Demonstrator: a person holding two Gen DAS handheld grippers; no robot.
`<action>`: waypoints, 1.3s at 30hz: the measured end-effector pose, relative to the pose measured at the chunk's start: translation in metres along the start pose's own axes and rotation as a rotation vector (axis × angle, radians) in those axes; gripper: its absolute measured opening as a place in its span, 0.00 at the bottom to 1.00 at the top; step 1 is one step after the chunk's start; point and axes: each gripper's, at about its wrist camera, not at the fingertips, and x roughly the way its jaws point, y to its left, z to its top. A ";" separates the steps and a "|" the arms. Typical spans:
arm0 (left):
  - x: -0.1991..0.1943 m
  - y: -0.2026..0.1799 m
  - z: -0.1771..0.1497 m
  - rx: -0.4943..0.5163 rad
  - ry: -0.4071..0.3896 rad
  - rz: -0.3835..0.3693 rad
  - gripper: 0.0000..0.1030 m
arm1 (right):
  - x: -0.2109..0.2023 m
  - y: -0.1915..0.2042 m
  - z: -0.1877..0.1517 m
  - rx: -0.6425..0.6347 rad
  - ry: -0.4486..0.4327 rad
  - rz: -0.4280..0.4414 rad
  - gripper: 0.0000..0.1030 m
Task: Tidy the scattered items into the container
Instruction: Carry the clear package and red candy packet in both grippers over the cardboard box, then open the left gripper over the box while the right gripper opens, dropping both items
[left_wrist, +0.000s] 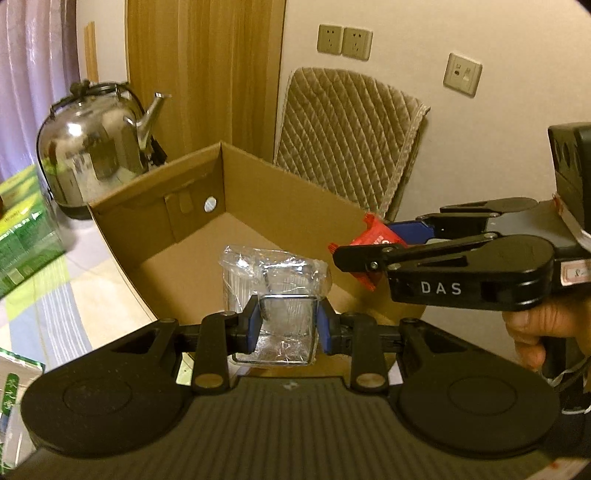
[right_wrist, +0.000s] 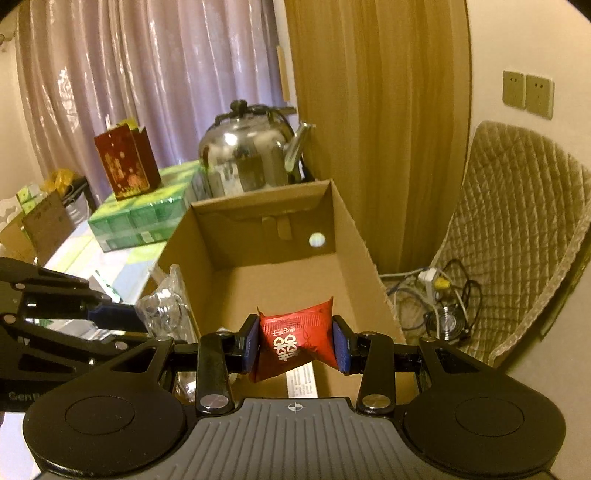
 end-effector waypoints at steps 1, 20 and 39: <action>0.003 0.001 -0.002 0.002 0.005 -0.004 0.25 | 0.003 -0.001 -0.001 0.003 0.004 -0.001 0.37; -0.023 0.019 -0.013 -0.017 -0.069 0.047 0.34 | 0.022 0.002 -0.008 0.018 0.035 0.015 0.37; -0.057 0.020 -0.037 -0.078 -0.093 0.075 0.36 | 0.003 0.014 -0.010 0.031 -0.004 0.014 0.64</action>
